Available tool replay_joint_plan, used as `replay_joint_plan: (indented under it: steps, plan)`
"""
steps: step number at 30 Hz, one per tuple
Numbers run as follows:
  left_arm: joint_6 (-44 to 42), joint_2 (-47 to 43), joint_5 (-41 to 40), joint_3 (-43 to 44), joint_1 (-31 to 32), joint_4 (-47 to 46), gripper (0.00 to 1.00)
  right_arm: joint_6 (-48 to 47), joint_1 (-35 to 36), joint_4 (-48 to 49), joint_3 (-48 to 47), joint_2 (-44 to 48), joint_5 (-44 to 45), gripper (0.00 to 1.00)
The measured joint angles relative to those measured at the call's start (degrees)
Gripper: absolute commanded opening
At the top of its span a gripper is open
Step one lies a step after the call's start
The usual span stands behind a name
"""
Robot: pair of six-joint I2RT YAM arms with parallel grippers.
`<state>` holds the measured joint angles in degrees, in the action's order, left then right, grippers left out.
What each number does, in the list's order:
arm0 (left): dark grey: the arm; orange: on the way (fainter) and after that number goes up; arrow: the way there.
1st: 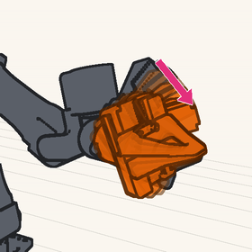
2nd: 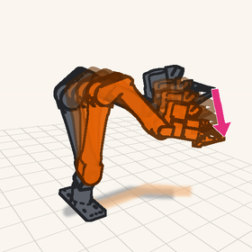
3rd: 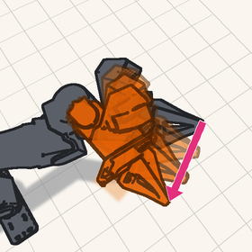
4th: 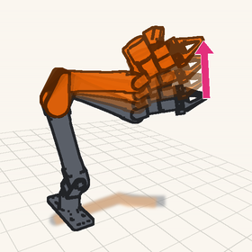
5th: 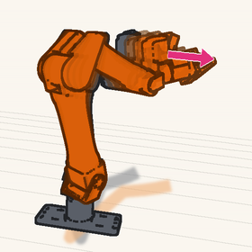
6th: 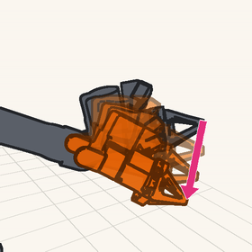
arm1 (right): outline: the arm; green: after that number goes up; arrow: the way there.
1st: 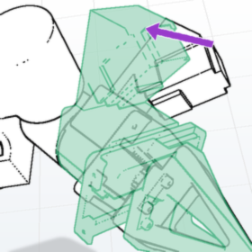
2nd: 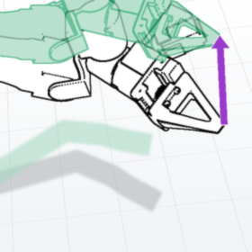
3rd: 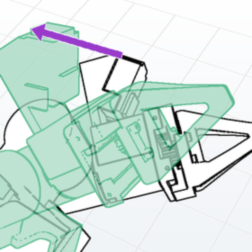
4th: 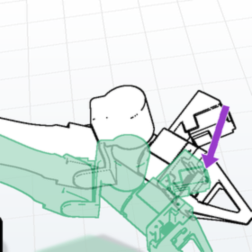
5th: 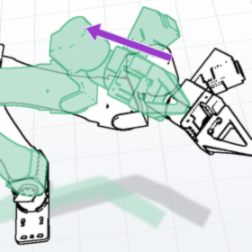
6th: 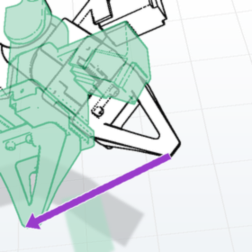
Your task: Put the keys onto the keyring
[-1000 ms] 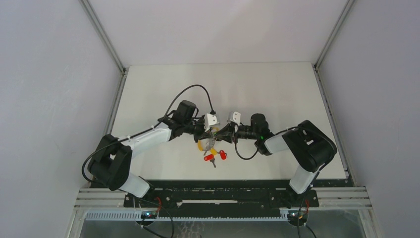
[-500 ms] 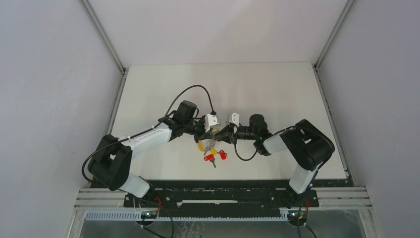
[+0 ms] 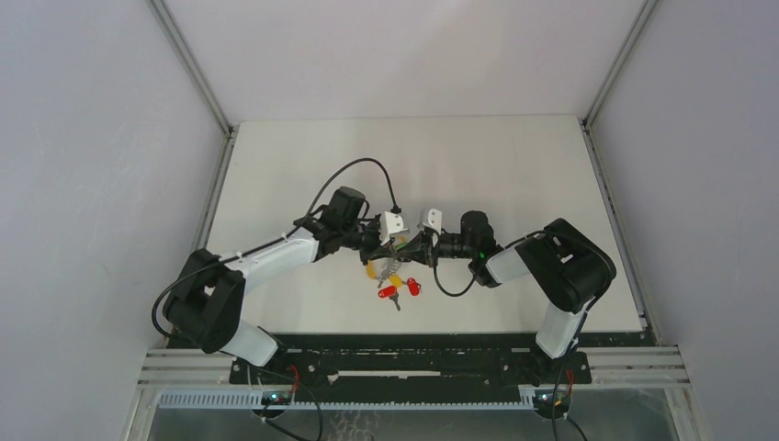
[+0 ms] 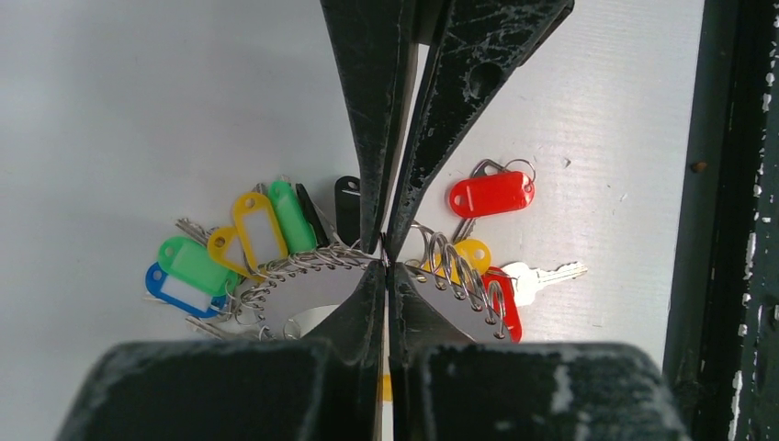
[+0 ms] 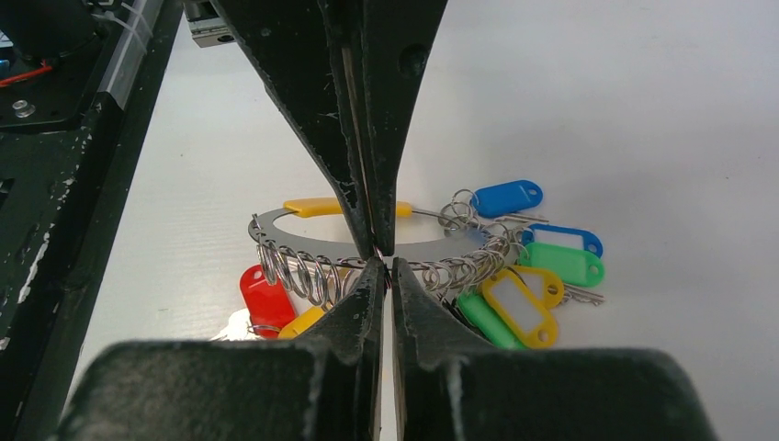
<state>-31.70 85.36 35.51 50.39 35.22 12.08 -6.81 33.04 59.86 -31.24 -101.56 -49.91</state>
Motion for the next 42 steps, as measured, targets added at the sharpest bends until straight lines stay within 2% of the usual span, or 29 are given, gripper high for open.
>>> replay_joint_plan:
  steps: [8, 12, 23, 31, 42]
  plan:
    - [-0.46, -0.90, -0.94, -0.79, -0.35, -3.04, 0.29, 0.39, -0.52, -0.02, -0.11, 0.00, 0.11, 0.00]
    - [-0.37, -1.95, -0.83, -1.99, -1.05, -6.19, 0.32, 0.48, -0.68, 0.00, -0.11, 0.00, 0.13, 0.00]
    - [-0.44, -1.97, -0.83, -4.00, -1.53, -8.57, 0.33, 1.68, -0.72, 0.44, -0.11, 0.00, 0.28, 0.00]
    - [-0.39, -1.92, -0.37, -4.52, -1.70, -9.42, 0.23, 1.97, -0.74, 0.87, -0.11, 0.00, 0.33, 0.00]
    - [-0.42, -0.46, 1.25, -4.52, -2.03, -9.70, 0.23, 2.89, -0.76, 1.09, -0.11, 0.00, 0.33, 0.00]
